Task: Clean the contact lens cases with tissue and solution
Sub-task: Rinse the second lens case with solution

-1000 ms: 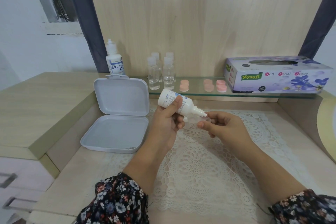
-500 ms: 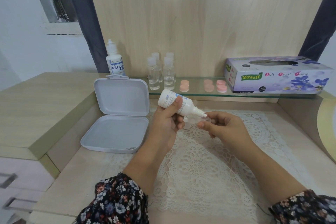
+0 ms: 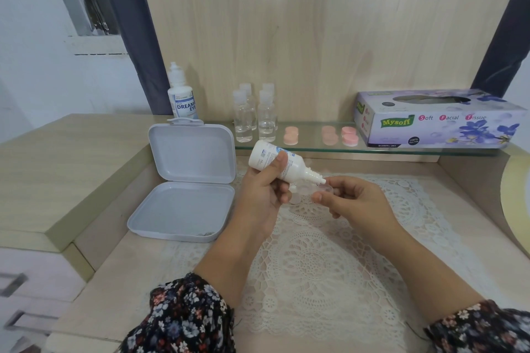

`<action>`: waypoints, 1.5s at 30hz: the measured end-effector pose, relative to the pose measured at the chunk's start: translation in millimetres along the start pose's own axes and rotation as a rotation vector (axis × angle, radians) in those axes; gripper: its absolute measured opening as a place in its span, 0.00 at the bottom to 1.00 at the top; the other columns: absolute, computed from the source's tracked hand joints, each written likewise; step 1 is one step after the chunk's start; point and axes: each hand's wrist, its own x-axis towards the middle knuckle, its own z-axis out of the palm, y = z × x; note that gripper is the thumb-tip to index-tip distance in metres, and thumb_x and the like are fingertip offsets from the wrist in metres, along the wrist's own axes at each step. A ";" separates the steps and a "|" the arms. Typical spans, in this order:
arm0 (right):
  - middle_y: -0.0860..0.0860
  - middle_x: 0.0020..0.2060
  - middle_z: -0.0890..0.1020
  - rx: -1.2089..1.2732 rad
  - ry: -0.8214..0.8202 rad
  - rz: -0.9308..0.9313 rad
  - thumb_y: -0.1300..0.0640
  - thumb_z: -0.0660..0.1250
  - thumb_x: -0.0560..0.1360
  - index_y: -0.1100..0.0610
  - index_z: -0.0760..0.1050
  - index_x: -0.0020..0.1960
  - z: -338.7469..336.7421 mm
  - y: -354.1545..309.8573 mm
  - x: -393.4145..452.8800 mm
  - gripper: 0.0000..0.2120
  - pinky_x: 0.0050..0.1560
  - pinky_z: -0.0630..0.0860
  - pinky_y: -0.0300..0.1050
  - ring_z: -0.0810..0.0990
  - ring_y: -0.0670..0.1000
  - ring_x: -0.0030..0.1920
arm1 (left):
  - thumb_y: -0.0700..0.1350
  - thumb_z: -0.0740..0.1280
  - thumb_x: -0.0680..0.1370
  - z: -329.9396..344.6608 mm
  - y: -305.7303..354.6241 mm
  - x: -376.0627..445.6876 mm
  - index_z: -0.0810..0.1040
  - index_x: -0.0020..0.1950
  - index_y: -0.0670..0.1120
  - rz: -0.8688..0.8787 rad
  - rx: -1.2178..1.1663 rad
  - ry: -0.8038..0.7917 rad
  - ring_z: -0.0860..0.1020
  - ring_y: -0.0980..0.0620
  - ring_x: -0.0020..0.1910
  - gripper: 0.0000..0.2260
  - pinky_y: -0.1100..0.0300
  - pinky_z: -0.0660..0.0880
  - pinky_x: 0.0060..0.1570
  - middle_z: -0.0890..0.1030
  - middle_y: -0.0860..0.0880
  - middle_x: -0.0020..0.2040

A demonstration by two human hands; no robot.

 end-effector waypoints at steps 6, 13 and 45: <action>0.49 0.30 0.78 -0.005 -0.004 -0.003 0.60 0.77 0.66 0.54 0.82 0.49 0.4 -0.5 0.2 0.12 0.33 0.75 0.35 0.74 0.44 0.28 | 0.49 0.71 0.69 -0.7 -0.4 0.0 0.75 0.50 0.42 -0.004 -0.001 -0.002 0.67 0.55 0.26 0.15 0.64 0.65 0.23 0.77 0.40 0.44; 0.50 0.31 0.77 -0.015 -0.008 -0.013 0.60 0.77 0.67 0.54 0.83 0.49 -0.2 -0.6 0.0 0.11 0.33 0.74 0.34 0.74 0.45 0.28 | 0.50 0.70 0.69 -1.3 -1.3 0.9 0.74 0.52 0.41 0.002 0.001 -0.013 0.68 0.56 0.26 0.17 0.64 0.65 0.23 0.75 0.39 0.45; 0.48 0.30 0.78 -0.019 -0.007 -0.008 0.59 0.78 0.66 0.54 0.83 0.49 -0.9 2.7 1.9 0.12 0.33 0.74 0.35 0.74 0.45 0.28 | 0.50 0.70 0.69 -0.8 -1.6 0.4 0.72 0.56 0.39 -0.002 -0.001 -0.012 0.68 0.56 0.26 0.22 0.64 0.65 0.23 0.78 0.42 0.42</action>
